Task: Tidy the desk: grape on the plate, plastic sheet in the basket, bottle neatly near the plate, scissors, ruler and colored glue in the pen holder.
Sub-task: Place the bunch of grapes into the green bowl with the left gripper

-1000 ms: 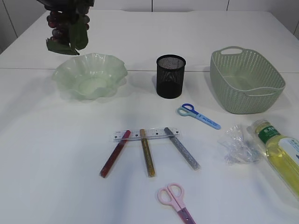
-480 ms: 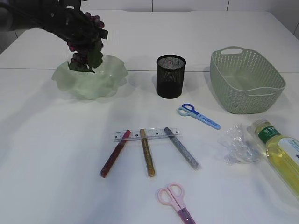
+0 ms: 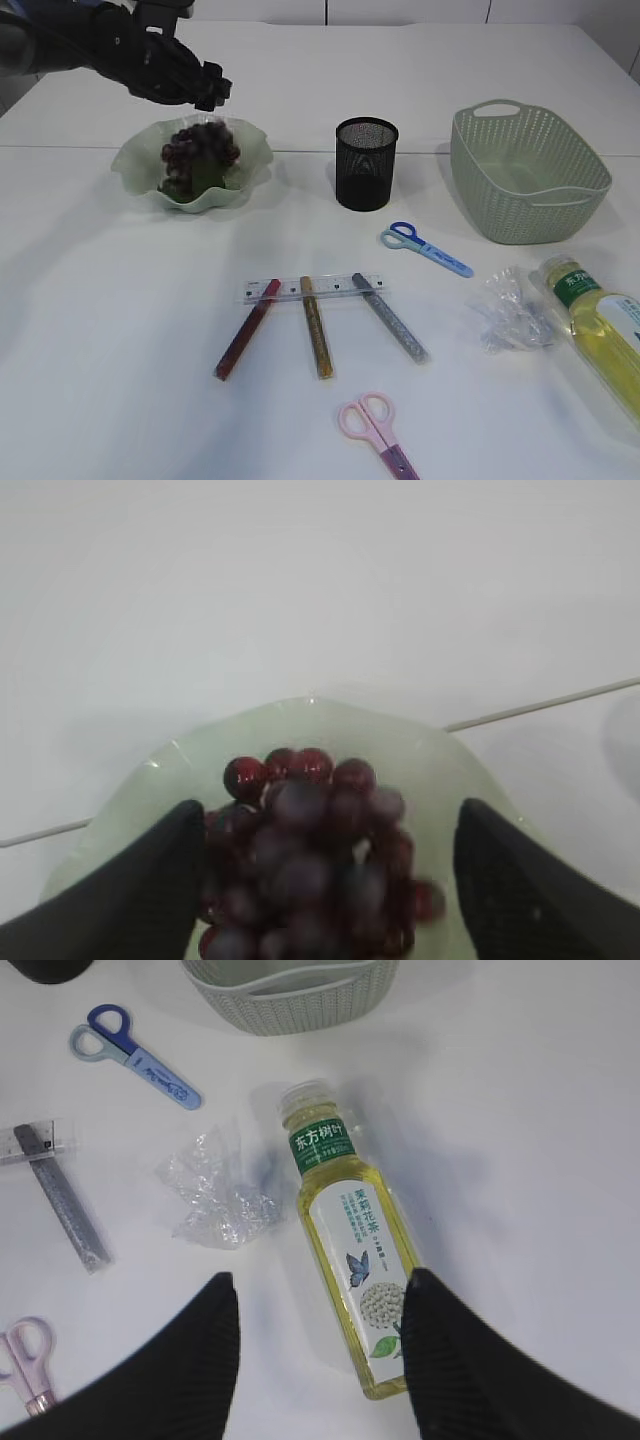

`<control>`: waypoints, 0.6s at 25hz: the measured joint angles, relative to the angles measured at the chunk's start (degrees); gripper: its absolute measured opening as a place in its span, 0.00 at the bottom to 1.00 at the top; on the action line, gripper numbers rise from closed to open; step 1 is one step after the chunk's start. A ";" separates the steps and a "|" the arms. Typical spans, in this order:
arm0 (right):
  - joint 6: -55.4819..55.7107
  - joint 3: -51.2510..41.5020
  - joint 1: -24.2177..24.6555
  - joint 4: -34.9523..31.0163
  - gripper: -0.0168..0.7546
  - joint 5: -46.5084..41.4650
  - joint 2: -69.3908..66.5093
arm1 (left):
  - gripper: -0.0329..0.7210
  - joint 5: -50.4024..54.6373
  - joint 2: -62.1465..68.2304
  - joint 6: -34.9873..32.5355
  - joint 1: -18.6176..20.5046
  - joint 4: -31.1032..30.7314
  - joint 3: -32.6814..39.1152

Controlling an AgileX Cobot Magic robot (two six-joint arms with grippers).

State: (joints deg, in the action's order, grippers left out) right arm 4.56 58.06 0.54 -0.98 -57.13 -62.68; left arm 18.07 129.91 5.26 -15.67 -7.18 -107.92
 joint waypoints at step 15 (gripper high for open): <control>0.00 0.54 0.00 -2.93 0.56 1.36 0.00 | 0.76 29.99 -11.67 0.02 0.00 -3.39 -0.03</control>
State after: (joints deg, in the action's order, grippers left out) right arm 4.56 58.61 0.54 -3.90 -55.77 -62.68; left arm 48.05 118.25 5.28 -15.67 -10.58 -107.94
